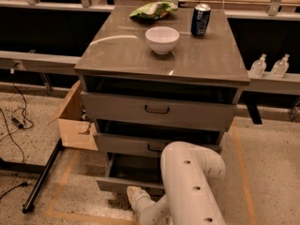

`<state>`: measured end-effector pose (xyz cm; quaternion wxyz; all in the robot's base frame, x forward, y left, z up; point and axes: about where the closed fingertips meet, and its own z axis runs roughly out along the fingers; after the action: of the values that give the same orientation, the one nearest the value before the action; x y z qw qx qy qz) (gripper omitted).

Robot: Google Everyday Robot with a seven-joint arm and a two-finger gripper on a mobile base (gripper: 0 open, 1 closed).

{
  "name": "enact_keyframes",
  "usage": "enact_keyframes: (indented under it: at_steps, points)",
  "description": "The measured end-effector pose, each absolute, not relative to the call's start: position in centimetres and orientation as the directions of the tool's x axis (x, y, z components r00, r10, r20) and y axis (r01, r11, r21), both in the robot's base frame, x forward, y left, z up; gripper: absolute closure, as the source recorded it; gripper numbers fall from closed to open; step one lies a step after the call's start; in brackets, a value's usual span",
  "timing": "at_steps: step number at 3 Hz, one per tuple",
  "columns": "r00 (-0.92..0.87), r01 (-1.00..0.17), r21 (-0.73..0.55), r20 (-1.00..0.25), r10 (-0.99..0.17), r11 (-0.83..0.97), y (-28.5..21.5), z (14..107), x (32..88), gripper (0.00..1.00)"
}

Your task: Close bottom drawer

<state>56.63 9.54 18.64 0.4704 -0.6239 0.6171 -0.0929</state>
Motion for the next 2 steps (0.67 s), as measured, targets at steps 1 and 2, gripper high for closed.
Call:
enact_keyframes:
  at_steps: [1, 2]
  points:
    - [0.252, -0.656, -0.732, -0.445, -0.859, 0.186, 9.6, 17.9, 59.3, 1.00]
    - [0.299, -0.632, -0.764, -0.393, -0.870, 0.128, 9.1, 17.5, 61.9, 1.00]
